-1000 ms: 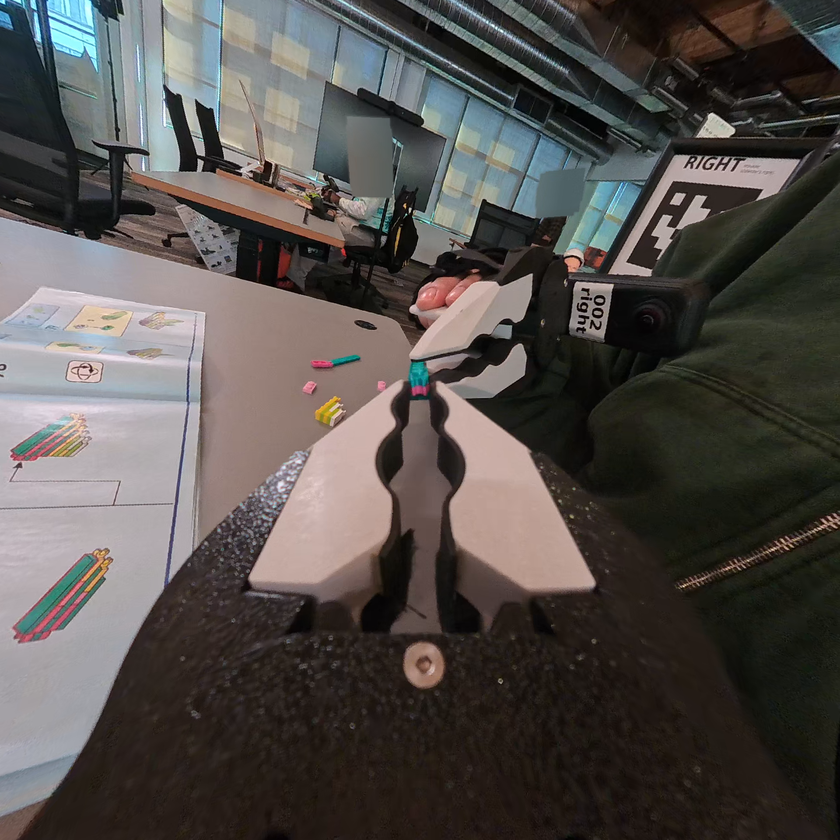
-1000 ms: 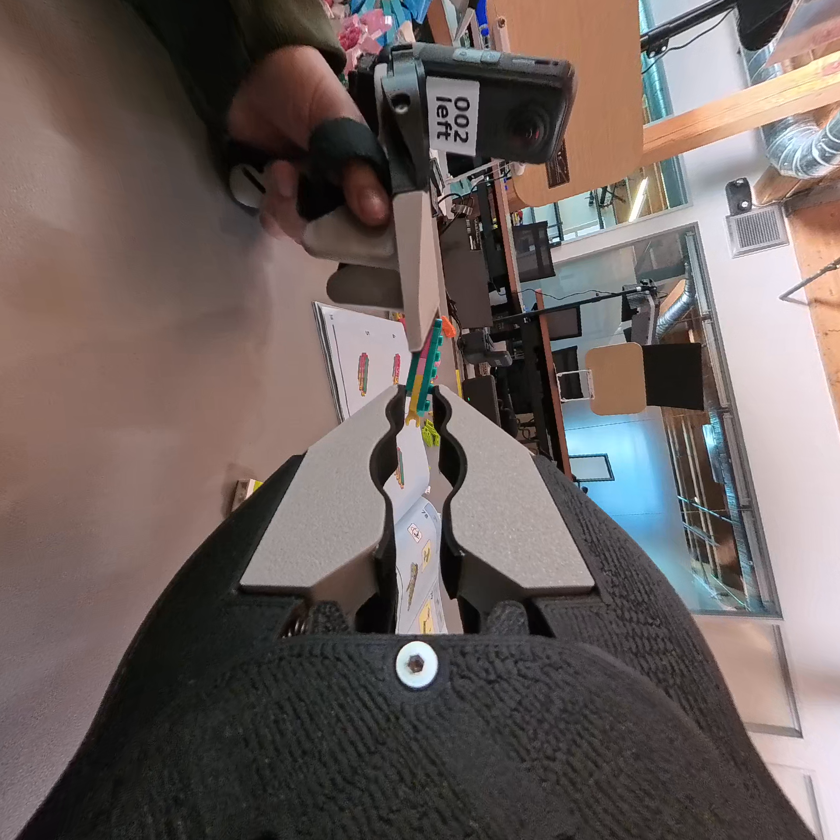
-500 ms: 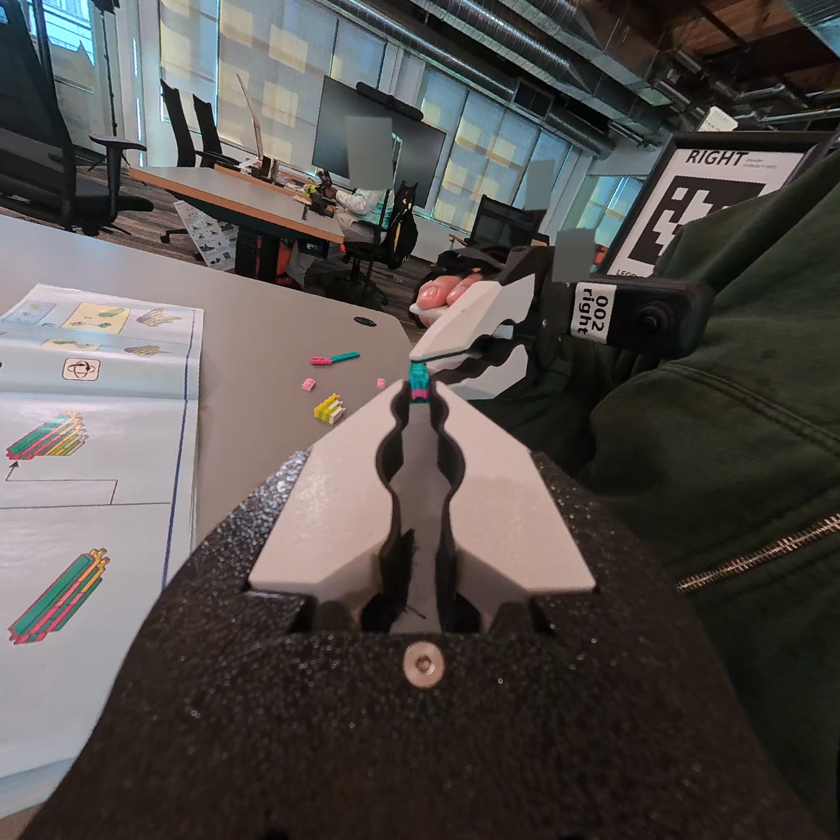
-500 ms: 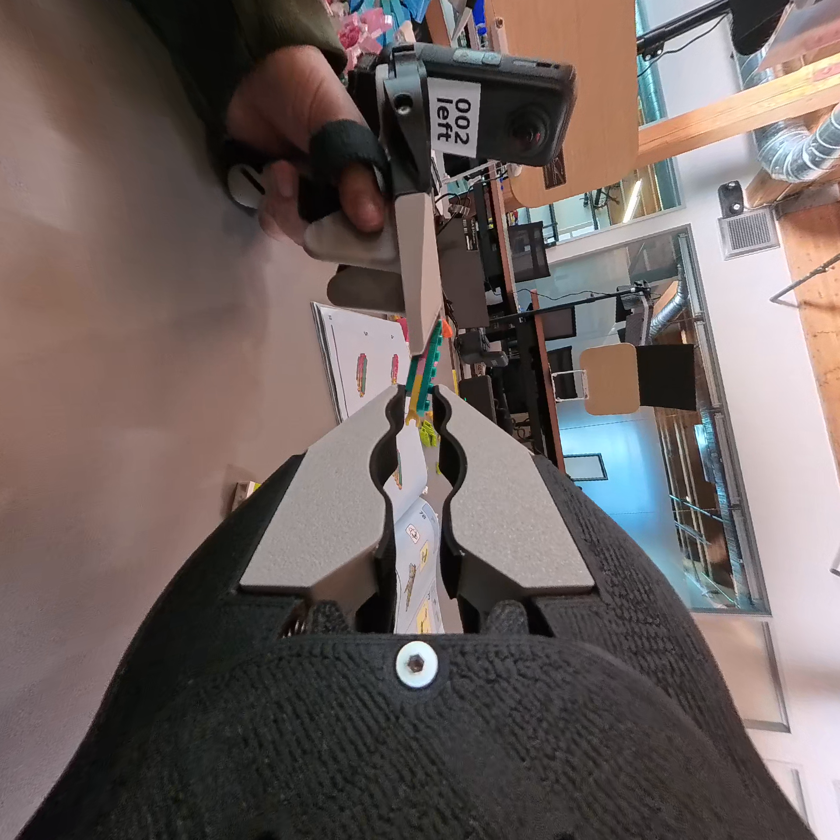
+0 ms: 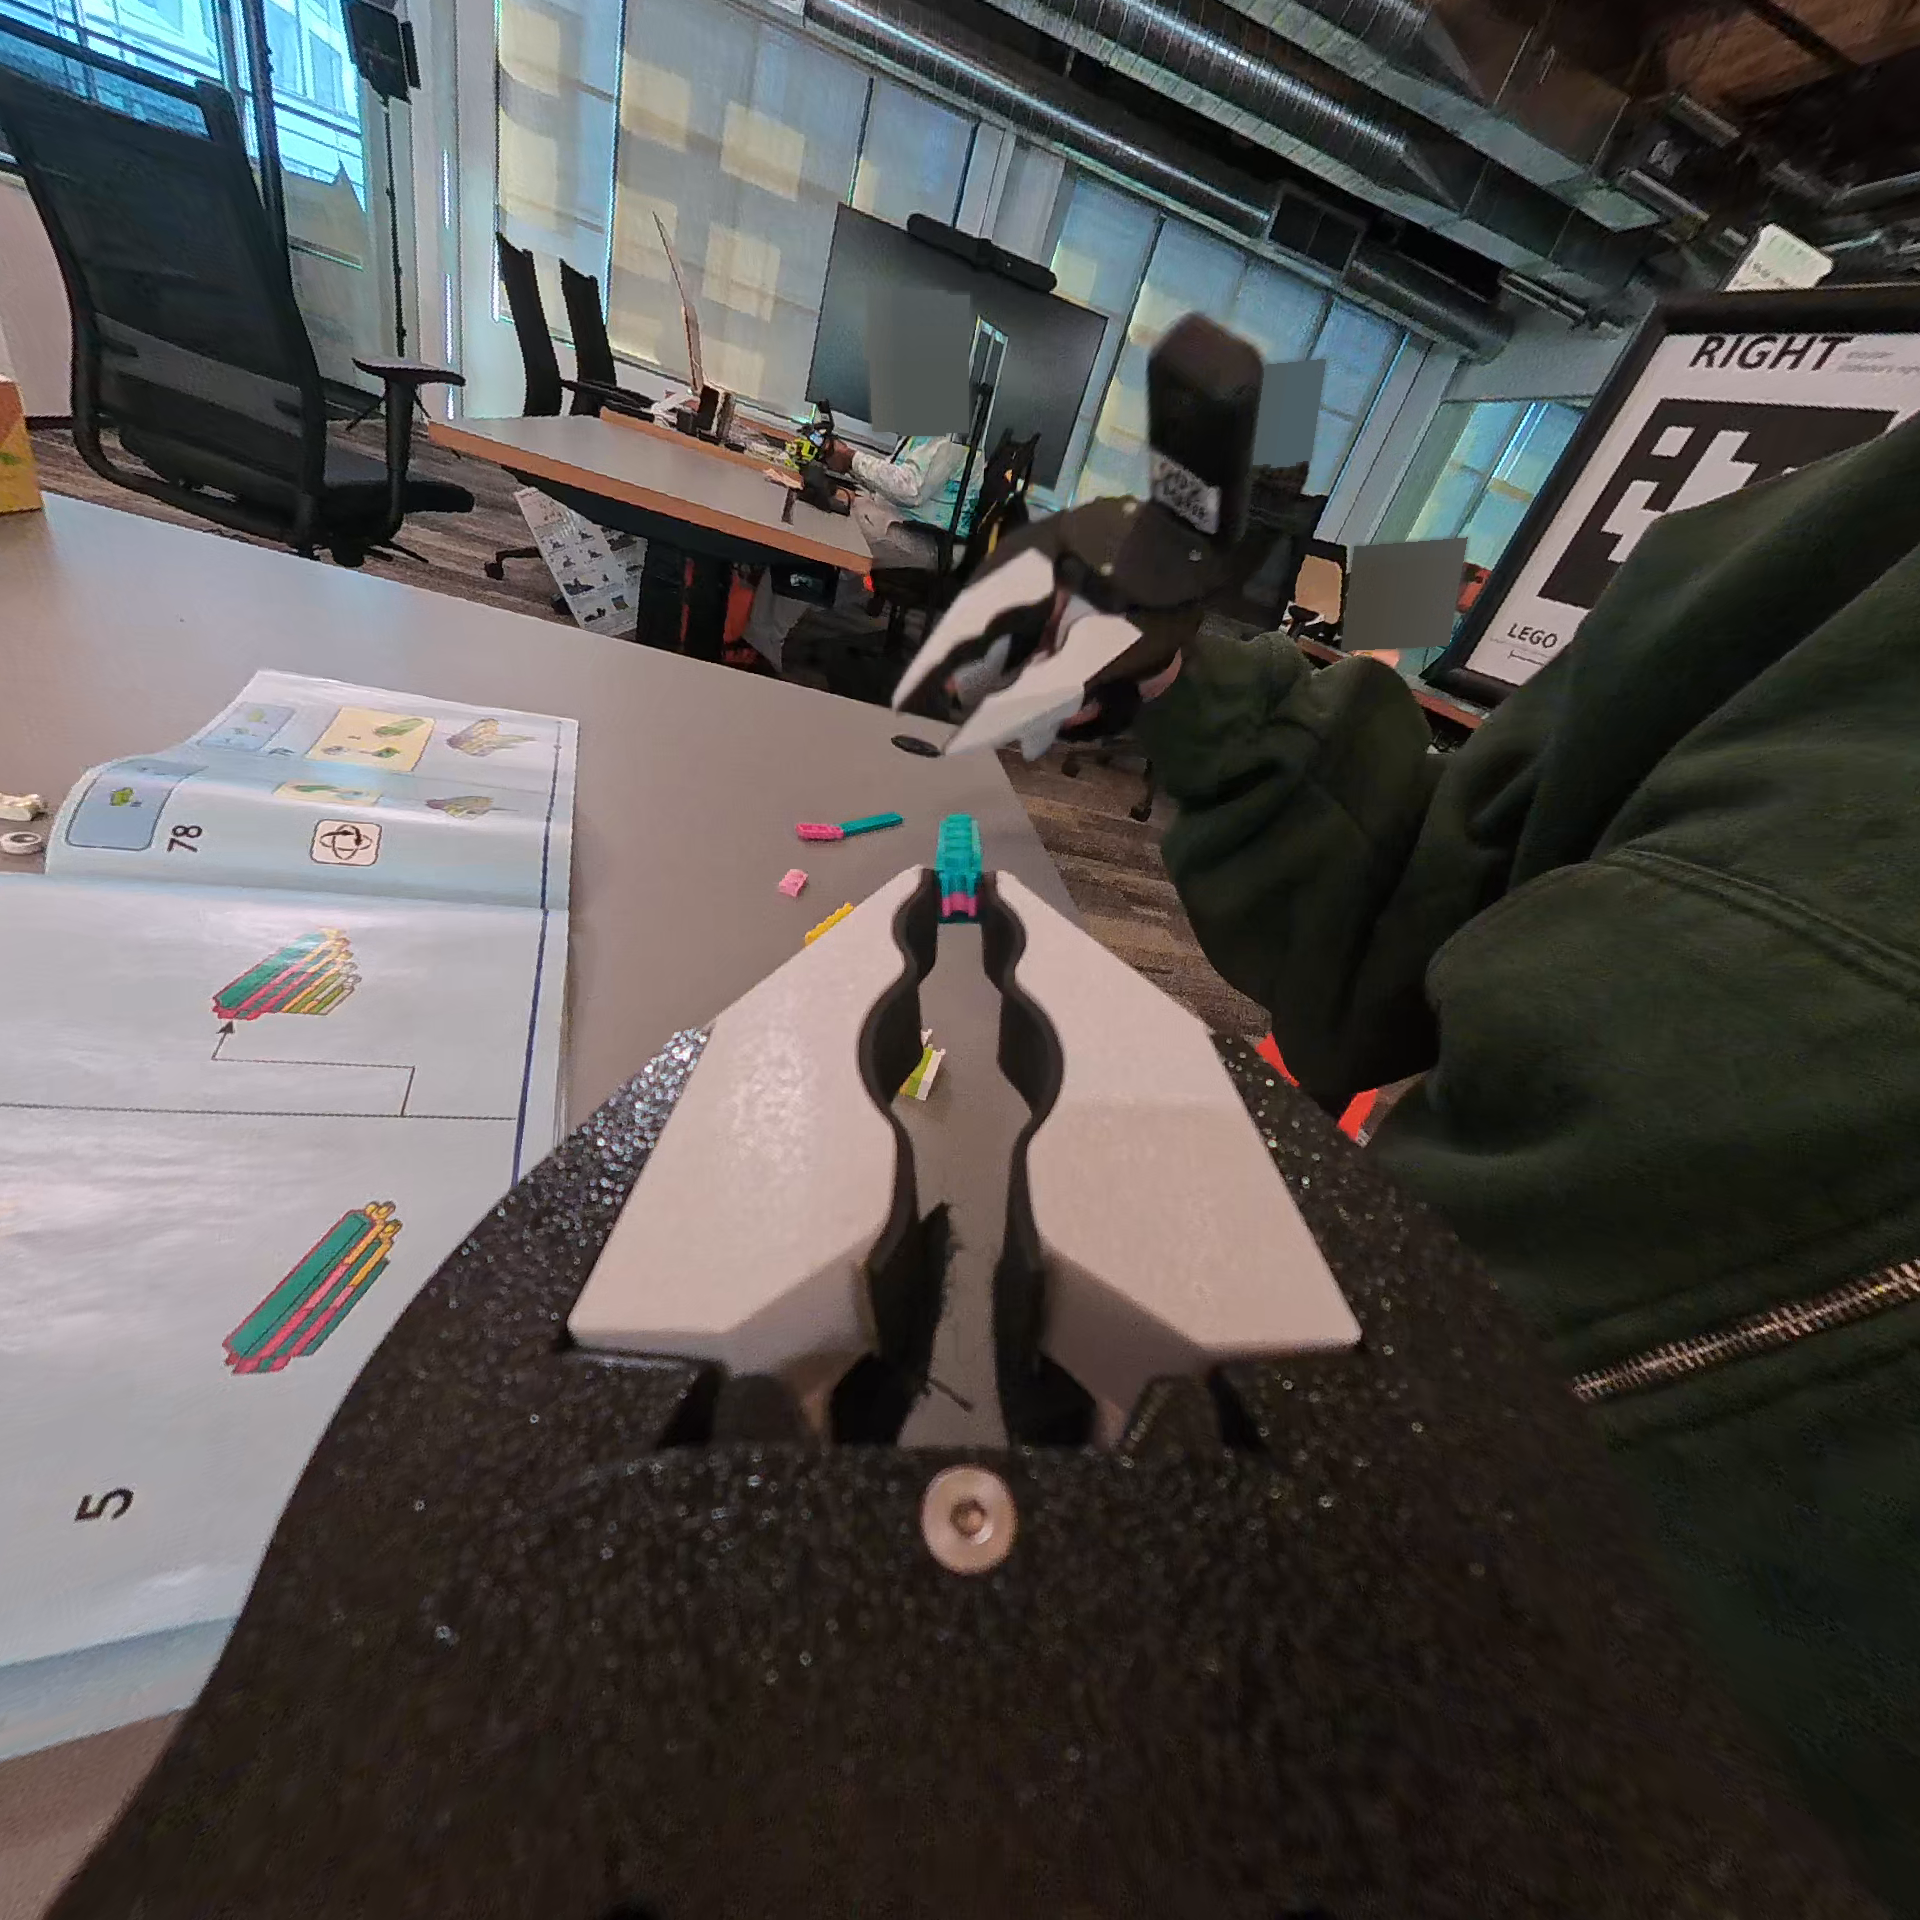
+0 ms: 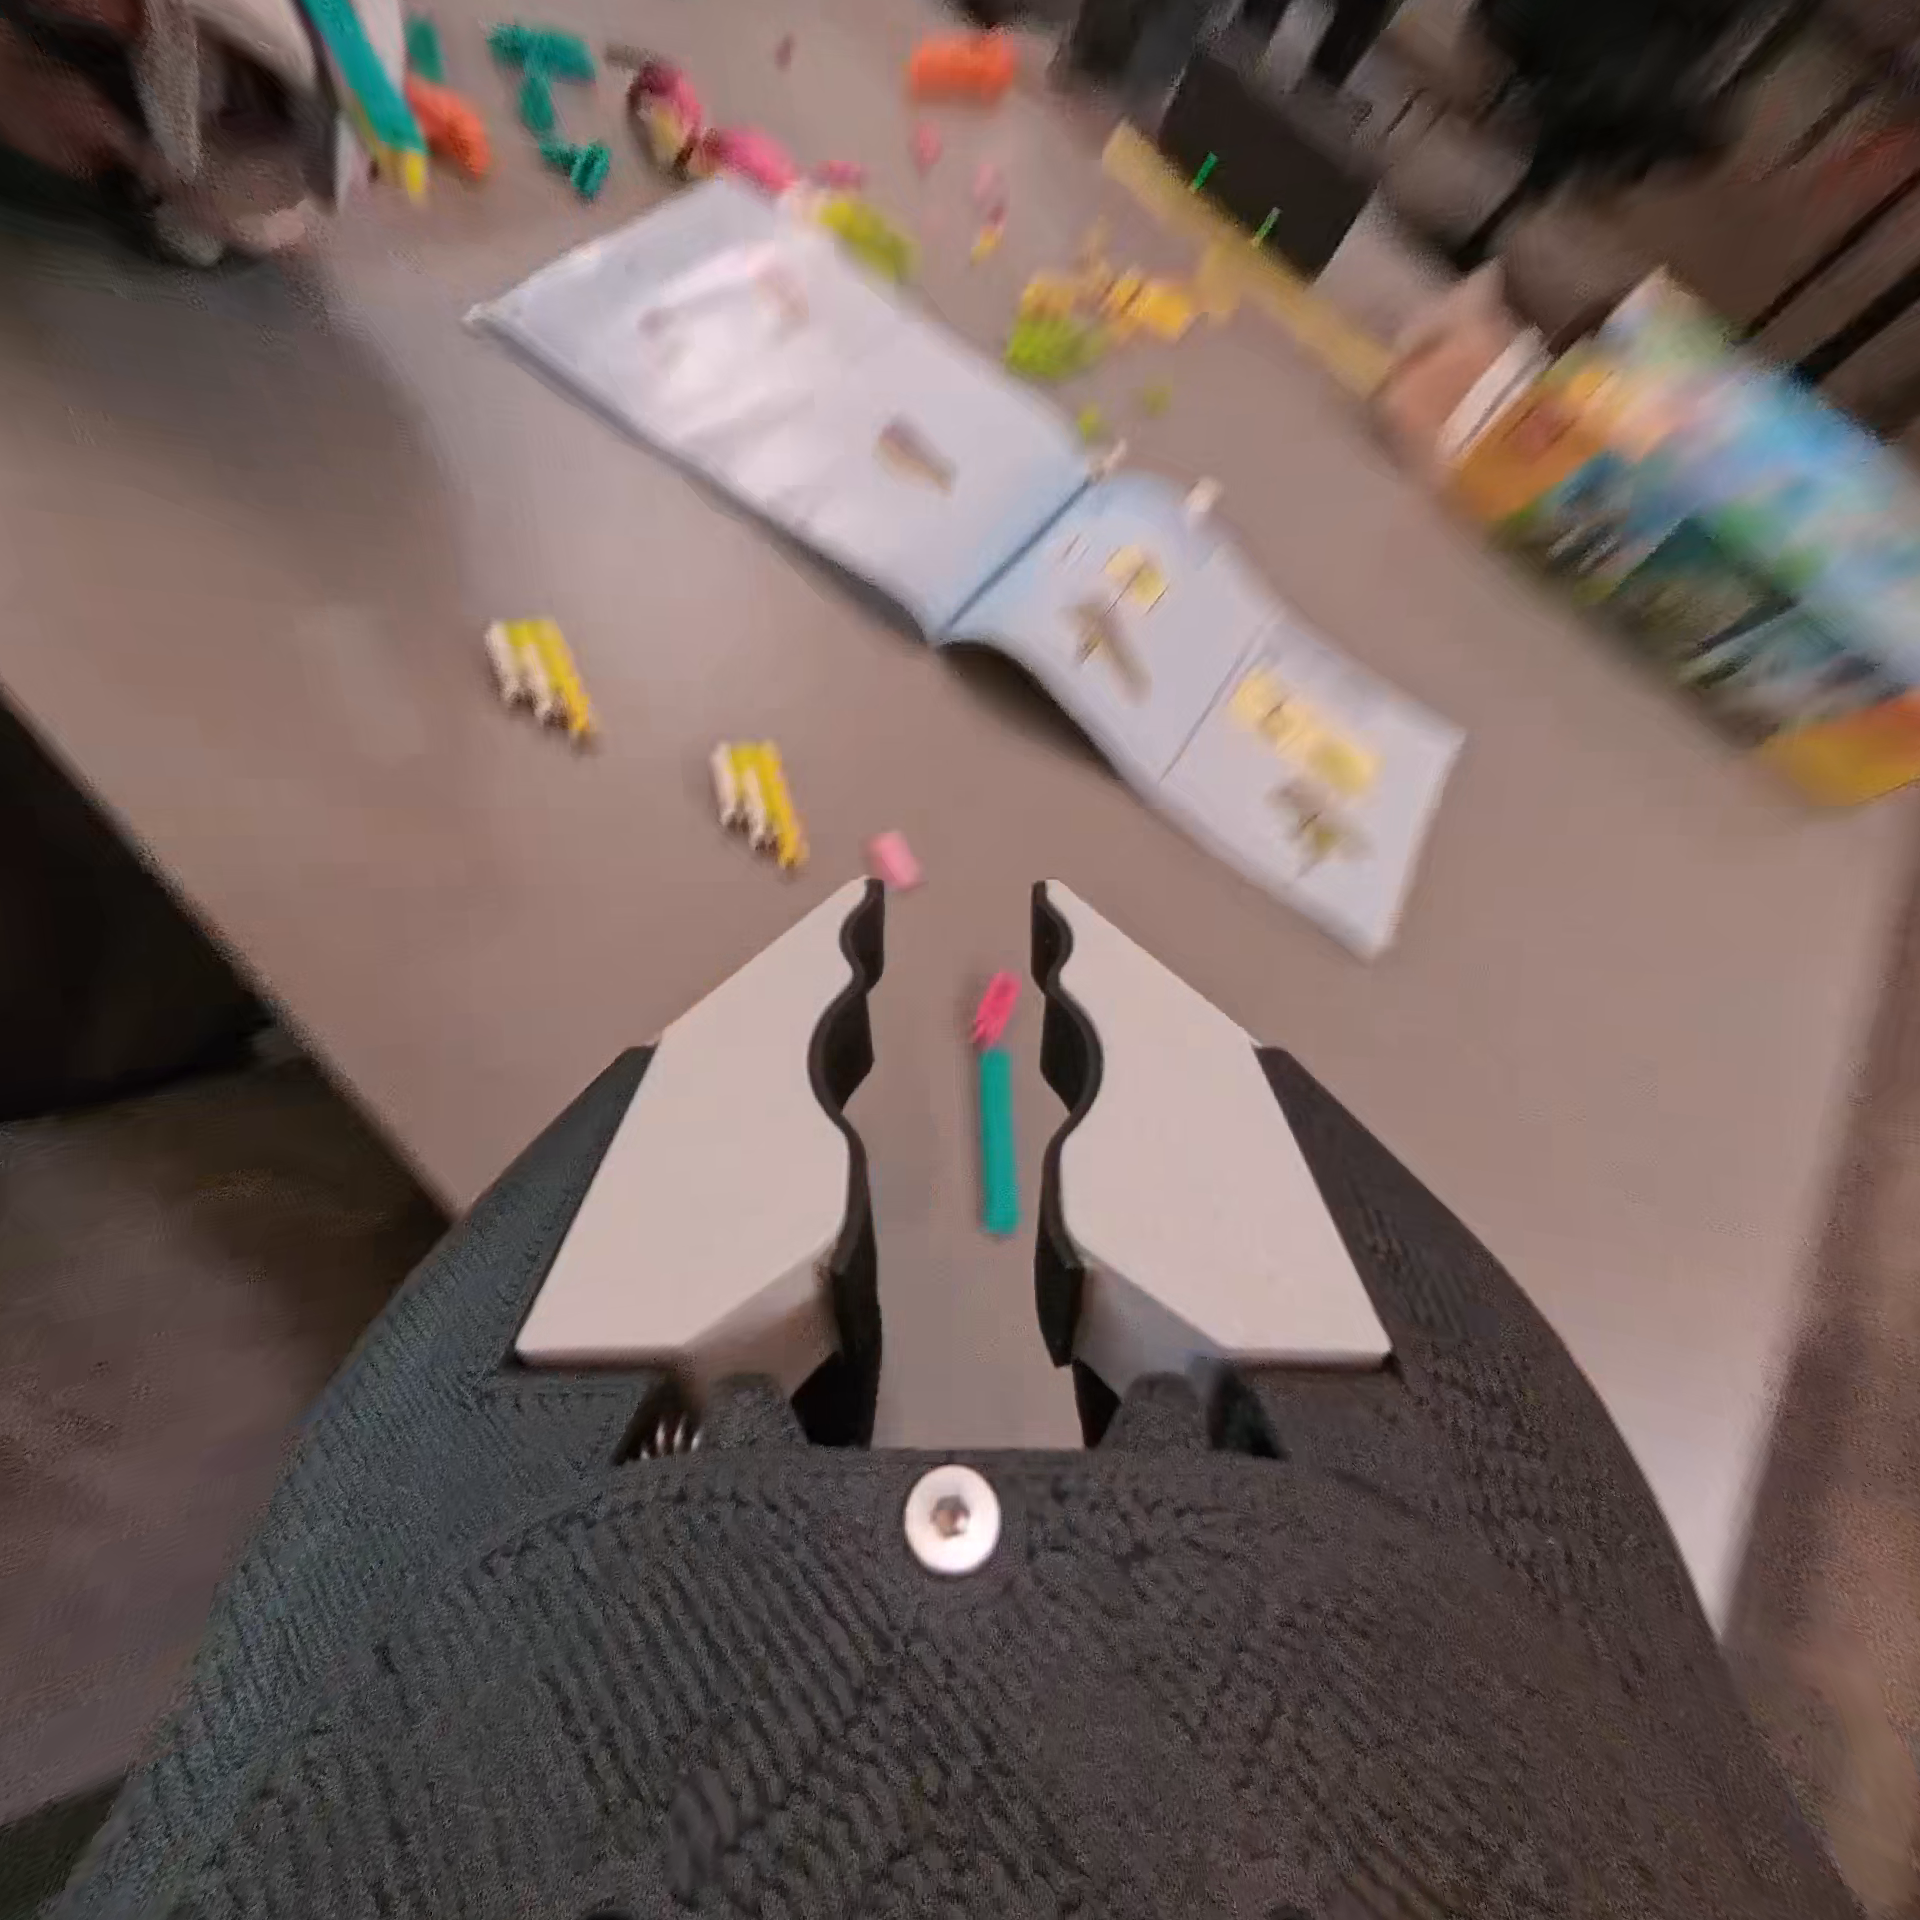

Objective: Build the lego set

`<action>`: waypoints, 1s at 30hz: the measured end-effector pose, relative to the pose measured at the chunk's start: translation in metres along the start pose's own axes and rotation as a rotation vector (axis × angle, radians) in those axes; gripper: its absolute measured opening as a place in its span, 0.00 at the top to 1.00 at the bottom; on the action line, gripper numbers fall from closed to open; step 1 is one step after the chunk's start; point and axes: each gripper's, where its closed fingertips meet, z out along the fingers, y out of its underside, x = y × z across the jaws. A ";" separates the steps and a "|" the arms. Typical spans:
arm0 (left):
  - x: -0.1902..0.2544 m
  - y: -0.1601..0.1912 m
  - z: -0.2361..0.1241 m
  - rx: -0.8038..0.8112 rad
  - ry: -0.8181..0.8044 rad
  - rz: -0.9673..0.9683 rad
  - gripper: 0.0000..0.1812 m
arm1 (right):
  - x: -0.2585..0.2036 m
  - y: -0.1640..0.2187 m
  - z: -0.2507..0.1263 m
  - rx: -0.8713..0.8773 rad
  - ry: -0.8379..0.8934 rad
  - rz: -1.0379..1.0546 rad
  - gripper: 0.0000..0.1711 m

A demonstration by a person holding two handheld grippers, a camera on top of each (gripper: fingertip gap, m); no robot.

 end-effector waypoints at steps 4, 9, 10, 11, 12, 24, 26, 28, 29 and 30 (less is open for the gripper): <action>0.002 0.002 0.000 -0.017 0.019 0.018 0.97 | -0.030 0.045 0.008 -0.132 -0.208 0.077 0.85; 0.006 0.006 0.001 -0.046 0.045 0.031 0.97 | -0.046 0.057 0.013 -0.162 -0.339 0.099 0.88; 0.007 0.007 0.001 -0.050 0.051 0.031 0.97 | -0.046 0.057 0.013 -0.165 -0.337 0.083 0.90; 0.008 0.008 0.001 -0.053 0.053 0.031 0.97 | -0.046 0.058 0.013 -0.167 -0.332 0.070 0.91; 0.008 0.008 0.001 -0.054 0.056 0.032 0.97 | -0.045 0.057 0.014 -0.164 -0.325 0.062 0.91; 0.011 0.003 0.003 -0.014 0.021 0.145 0.97 | -0.049 0.009 0.026 -0.036 -0.329 0.128 0.96; 0.012 0.001 0.004 -0.007 -0.008 0.211 0.97 | -0.060 -0.046 0.028 0.103 -0.342 0.097 0.96; 0.013 -0.002 0.004 0.011 -0.020 0.235 0.97 | -0.077 -0.088 0.034 0.163 -0.394 0.036 0.96; 0.014 -0.003 0.003 0.022 -0.024 0.237 0.97 | -0.087 -0.103 0.037 0.169 -0.435 0.010 0.96; 0.014 -0.005 0.002 0.031 -0.026 0.239 0.97 | -0.093 -0.113 0.043 0.160 -0.462 -0.014 0.96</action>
